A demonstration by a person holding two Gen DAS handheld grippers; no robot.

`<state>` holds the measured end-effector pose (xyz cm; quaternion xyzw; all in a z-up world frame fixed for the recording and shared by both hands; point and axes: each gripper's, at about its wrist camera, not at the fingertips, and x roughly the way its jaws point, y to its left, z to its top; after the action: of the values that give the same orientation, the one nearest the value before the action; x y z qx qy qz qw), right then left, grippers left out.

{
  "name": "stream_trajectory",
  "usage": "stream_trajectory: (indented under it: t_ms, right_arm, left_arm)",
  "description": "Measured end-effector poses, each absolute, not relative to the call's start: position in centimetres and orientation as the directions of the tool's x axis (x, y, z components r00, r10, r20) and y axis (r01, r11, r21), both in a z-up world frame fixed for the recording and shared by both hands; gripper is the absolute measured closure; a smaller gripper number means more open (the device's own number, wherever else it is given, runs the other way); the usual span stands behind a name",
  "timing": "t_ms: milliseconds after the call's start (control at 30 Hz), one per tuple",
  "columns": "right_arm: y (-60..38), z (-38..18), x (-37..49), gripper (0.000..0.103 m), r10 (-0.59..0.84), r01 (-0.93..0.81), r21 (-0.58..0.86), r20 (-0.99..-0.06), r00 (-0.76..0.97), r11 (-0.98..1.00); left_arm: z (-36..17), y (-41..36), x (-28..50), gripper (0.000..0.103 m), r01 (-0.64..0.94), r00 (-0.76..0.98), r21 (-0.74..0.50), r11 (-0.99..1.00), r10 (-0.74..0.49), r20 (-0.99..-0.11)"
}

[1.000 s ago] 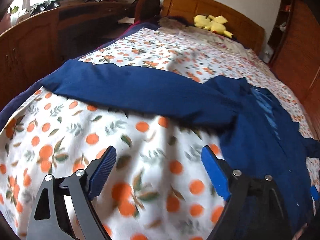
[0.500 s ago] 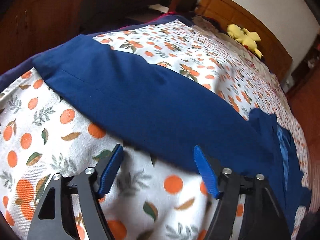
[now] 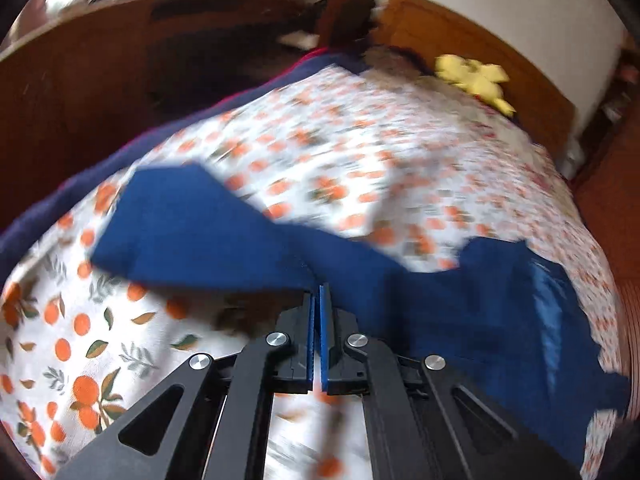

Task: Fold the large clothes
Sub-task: 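Fold the held sleeve across the jacket body and open the left tool, then grasp the jacket side edge with the left tool, fold it inward, release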

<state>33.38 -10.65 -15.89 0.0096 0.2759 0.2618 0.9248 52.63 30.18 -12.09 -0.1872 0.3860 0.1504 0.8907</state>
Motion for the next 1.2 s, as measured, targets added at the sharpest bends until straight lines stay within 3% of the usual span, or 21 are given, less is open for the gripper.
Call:
stream_trajectory:
  t_ms: [267,367,467,533,567,600,933,1200]
  right_arm:
    - [-10.6,-15.4,32.9,0.007,0.475,-0.473,0.138,-0.493,0.729,0.870]
    - [-10.6,-15.2,33.0,0.007,0.477,-0.474,0.143,-0.498,0.724,0.869]
    - [-10.8,-14.9,32.9,0.007,0.480,-0.478,0.145,-0.501,0.720,0.867]
    - [-10.8,-14.7,32.8,0.007,0.472,-0.476,0.132,-0.505,0.723,0.869]
    - [-10.8,-14.6,32.8,0.007,0.470,-0.475,0.128,-0.505,0.724,0.871]
    - [-10.8,-14.5,32.7,0.007,0.468,-0.475,0.125,-0.503,0.726,0.871]
    - [-10.6,-15.0,32.9,0.007,0.460,-0.473,0.116,-0.518,0.722,0.873]
    - [-10.4,-15.6,33.1,0.007,0.457,-0.476,0.111,-0.531,0.713,0.872]
  left_arm:
    - [-7.6,17.7,50.7,0.101,-0.161,0.709,-0.133,0.978,0.021,-0.704]
    - [-8.0,14.9,49.2,0.094,-0.128,0.703,-0.047,0.991,0.058,-0.709]
    - [-8.7,13.8,47.6,0.074,-0.107,0.702,-0.003,0.994,0.074,-0.708]
    - [-8.9,14.5,46.2,0.055,-0.107,0.702,-0.010,0.994,0.069,-0.709]
    - [-9.0,15.0,45.4,0.038,-0.116,0.706,-0.009,0.993,0.076,-0.704]
    - [-9.0,15.5,44.5,0.033,-0.129,0.718,-0.004,0.992,0.091,-0.690]
    - [-12.9,24.6,43.7,0.031,-0.266,0.644,0.048,0.963,0.215,-0.734]
    - [-18.3,29.8,45.9,0.031,-0.362,0.557,-0.024,0.932,0.196,-0.807]
